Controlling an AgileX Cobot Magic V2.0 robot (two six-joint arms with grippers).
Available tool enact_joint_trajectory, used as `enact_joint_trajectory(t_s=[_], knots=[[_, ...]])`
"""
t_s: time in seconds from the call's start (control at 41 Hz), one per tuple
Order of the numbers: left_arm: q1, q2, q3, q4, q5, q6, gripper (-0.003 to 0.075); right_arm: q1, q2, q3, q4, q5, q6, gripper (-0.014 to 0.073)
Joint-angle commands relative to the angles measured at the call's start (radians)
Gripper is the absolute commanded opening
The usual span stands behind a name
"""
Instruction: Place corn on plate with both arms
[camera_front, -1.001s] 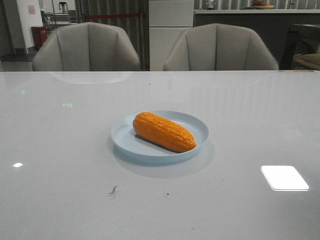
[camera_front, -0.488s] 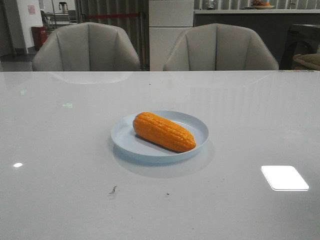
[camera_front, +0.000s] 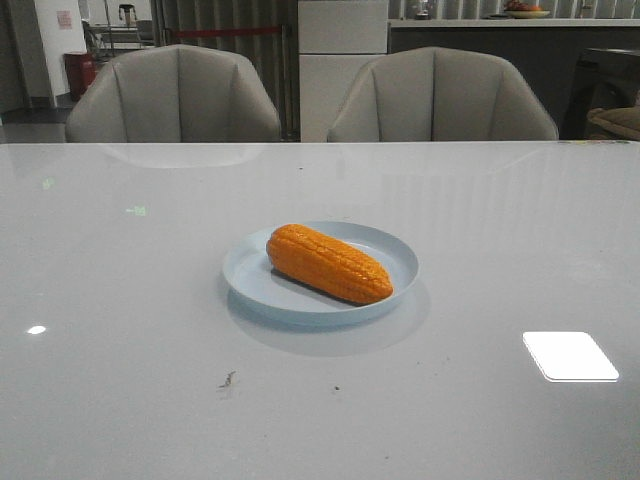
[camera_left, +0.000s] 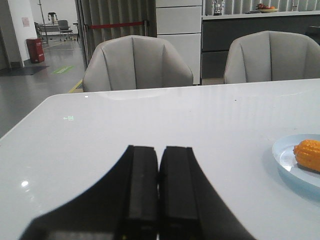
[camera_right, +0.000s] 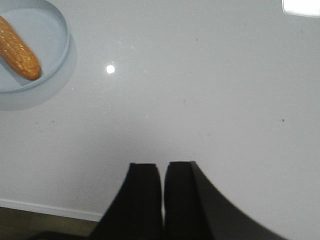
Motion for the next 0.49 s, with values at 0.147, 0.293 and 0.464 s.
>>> enact_joint_trajectory(t_s=[0.147, 0.293, 0.464], knots=[[0.001, -0.007, 0.038, -0.01, -0.08, -0.011, 0.0096, 0.126, -0.244, 0.113, 0.012, -0.212, 0.0, 0.0028], [0.001, -0.007, 0.038, -0.01, -0.08, -0.011, 0.0096, 0.147, -0.401, 0.167, 0.055, -0.258, 0.0, 0.0028], [0.001, -0.007, 0.038, -0.01, -0.08, -0.011, 0.0096, 0.147, -0.541, 0.167, 0.055, -0.281, 0.0, 0.0028]])
